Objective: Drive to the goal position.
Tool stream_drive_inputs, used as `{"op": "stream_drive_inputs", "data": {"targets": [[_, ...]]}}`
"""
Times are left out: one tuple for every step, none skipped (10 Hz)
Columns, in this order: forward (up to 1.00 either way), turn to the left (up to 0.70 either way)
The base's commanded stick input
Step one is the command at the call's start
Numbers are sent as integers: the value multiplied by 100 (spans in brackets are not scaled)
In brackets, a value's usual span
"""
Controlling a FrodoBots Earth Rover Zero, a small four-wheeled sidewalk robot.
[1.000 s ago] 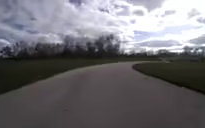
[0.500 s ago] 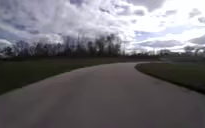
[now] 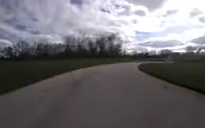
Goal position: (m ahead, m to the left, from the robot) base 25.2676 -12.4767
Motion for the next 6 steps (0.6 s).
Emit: {"op": "stream_drive_inputs", "data": {"targets": [[99, -40], [99, -40], [99, -38], [99, -14], [99, 0], [99, 0]]}}
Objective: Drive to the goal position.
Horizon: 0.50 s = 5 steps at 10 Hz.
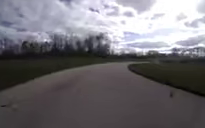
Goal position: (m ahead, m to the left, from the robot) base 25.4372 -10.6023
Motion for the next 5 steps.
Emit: {"op": "stream_drive_inputs", "data": {"targets": [[99, 0], [99, 0], [99, 0], [99, 0], [99, 0]]}}
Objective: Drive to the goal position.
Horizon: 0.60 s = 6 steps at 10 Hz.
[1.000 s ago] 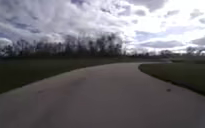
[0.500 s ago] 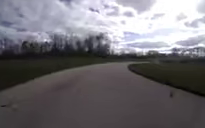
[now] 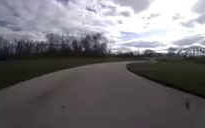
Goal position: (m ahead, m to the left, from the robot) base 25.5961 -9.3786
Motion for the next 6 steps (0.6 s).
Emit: {"op": "stream_drive_inputs", "data": {"targets": [[99, 0], [99, 0], [99, 0], [99, 0], [99, 0], [99, 0]]}}
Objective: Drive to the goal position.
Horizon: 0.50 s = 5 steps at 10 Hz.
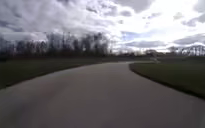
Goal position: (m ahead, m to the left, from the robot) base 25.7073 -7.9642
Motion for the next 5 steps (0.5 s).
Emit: {"op": "stream_drive_inputs", "data": {"targets": [[99, 0], [99, 0], [98, 0], [98, 0], [97, 0]]}}
